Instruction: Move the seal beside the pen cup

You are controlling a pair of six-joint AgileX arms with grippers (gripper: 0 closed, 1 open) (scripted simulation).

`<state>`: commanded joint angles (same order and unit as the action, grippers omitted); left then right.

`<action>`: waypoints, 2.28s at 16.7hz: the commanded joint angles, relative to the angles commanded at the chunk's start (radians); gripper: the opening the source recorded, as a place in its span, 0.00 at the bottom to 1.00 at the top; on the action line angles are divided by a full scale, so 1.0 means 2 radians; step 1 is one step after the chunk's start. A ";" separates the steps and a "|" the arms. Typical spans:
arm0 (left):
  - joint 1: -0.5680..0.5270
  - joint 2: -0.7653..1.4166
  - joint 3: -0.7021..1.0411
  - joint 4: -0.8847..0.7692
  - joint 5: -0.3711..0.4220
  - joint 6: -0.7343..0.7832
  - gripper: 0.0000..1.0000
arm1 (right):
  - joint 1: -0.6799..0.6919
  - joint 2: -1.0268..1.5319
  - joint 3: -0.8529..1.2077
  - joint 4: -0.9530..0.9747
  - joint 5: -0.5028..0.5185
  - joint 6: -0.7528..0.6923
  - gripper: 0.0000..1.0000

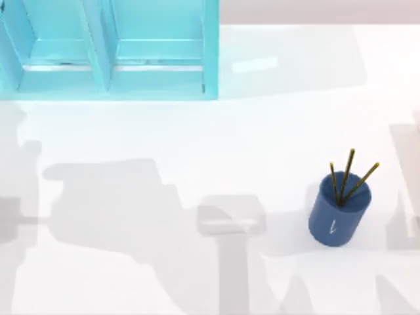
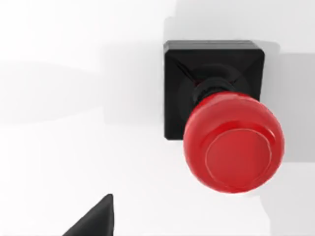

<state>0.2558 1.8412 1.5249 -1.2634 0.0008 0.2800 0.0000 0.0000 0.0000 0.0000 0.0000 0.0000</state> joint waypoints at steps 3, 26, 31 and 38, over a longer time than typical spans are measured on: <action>0.001 0.012 -0.047 0.063 0.000 0.001 1.00 | 0.000 0.000 0.000 0.000 0.000 0.000 1.00; 0.003 0.037 -0.129 0.170 0.000 0.003 0.02 | 0.000 0.000 0.000 0.000 0.000 0.000 1.00; 0.003 0.037 -0.129 0.170 0.000 0.003 0.00 | 0.000 0.000 0.000 0.000 0.000 0.000 1.00; -0.016 0.035 -0.109 0.150 0.000 -0.014 0.00 | 0.000 0.000 0.000 0.000 0.000 0.000 1.00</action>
<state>0.2239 1.9105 1.3061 -0.9629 0.0011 0.2530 0.0000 0.0000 0.0000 0.0000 0.0000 0.0000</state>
